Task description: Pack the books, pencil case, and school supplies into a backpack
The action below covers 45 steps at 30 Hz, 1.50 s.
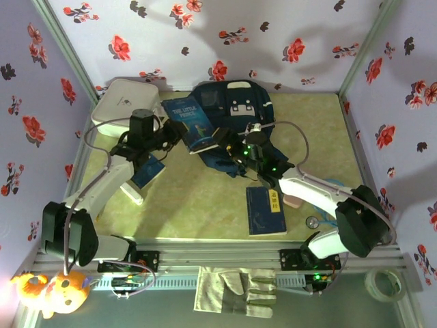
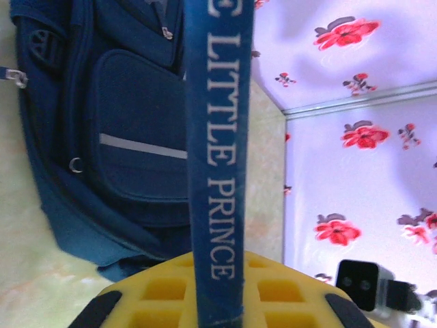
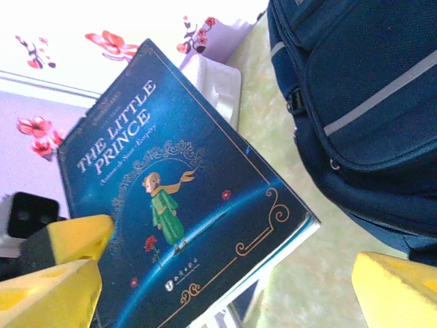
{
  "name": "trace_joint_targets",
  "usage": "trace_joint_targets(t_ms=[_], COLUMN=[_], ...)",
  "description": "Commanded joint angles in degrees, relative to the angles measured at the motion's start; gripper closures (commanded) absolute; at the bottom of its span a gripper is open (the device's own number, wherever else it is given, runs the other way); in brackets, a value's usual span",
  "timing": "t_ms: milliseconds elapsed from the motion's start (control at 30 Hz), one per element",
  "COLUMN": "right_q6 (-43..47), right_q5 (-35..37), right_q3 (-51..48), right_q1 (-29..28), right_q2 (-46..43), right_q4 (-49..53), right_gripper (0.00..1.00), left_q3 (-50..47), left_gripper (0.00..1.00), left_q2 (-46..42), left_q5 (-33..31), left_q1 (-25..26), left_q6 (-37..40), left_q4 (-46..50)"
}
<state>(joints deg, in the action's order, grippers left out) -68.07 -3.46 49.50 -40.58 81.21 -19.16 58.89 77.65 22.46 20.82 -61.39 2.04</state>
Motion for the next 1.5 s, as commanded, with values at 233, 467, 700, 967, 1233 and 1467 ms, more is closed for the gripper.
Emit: trace_joint_targets(t_ms=[233,467,700,967,1233,1467], right_q6=[-17.23,-19.42,-20.04,-7.51,8.7,14.66], right_q5=[-5.25,-5.54,-4.4,2.17,11.13,14.65], right_q3=[-0.07,2.27,1.88,-0.53,-0.89,-2.01], right_q1=[-0.07,-0.82,-0.82,-0.49,2.95,9.94], right_q2=[6.59,10.87,12.06,3.58,-8.96,-17.14], right_q4=[-21.43,-29.9,-34.8,-19.55,3.14,17.58], right_gripper=[0.08,0.23,0.55,0.85,0.89,0.89], left_q3=[0.46,-0.43,-0.5,2.56,12.08,24.61], left_gripper=[1.0,1.0,1.0,0.71,0.24,0.1], left_q2=[0.83,0.55,0.49,-0.29,4.62,18.11], left_q5=[4.67,5.48,5.82,6.18,-1.16,-4.94], left_q1=[-0.29,-0.34,-0.36,-0.04,6.42,12.62], left_q6=[-16.18,-18.75,-17.87,-4.23,18.34,35.52], left_q4=[-21.32,-23.58,-22.07,-8.1,13.39,20.39])
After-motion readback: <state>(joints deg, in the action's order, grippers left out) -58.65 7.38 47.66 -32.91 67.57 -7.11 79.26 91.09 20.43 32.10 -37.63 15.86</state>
